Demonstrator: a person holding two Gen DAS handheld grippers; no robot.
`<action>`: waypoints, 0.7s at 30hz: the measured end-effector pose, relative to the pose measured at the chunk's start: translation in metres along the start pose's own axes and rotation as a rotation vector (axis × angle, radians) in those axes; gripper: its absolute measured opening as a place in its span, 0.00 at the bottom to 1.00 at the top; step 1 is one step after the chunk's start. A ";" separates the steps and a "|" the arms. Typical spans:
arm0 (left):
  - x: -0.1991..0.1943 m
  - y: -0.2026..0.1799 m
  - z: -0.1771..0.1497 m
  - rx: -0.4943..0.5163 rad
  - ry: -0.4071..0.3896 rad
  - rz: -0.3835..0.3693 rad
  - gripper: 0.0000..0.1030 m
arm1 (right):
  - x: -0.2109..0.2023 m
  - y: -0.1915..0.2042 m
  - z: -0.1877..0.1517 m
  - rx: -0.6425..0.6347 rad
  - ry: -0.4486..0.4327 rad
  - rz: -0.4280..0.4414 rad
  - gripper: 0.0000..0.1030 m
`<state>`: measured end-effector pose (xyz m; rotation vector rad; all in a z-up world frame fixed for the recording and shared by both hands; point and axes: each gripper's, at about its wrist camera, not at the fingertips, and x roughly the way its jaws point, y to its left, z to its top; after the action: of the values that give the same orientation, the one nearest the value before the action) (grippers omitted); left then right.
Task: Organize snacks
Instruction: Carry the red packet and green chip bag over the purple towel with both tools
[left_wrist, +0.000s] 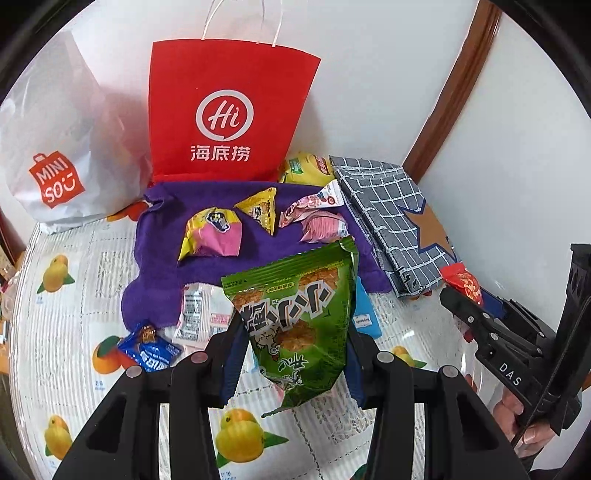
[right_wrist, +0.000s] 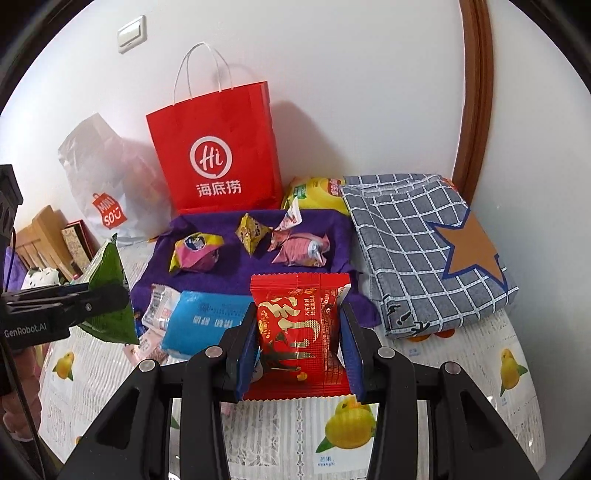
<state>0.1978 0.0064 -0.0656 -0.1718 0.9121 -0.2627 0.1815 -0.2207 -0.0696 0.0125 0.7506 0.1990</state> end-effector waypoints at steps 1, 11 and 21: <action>0.001 0.000 0.002 0.002 0.000 -0.001 0.43 | 0.001 0.000 0.002 0.002 -0.003 0.001 0.40; 0.013 0.008 0.024 -0.005 -0.003 0.018 0.43 | 0.021 -0.001 0.026 0.003 -0.012 0.012 0.40; 0.031 0.040 0.048 -0.049 -0.008 0.074 0.42 | 0.061 -0.005 0.061 0.002 -0.006 0.016 0.40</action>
<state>0.2606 0.0374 -0.0702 -0.1841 0.9157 -0.1711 0.2674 -0.2108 -0.0665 0.0212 0.7452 0.2134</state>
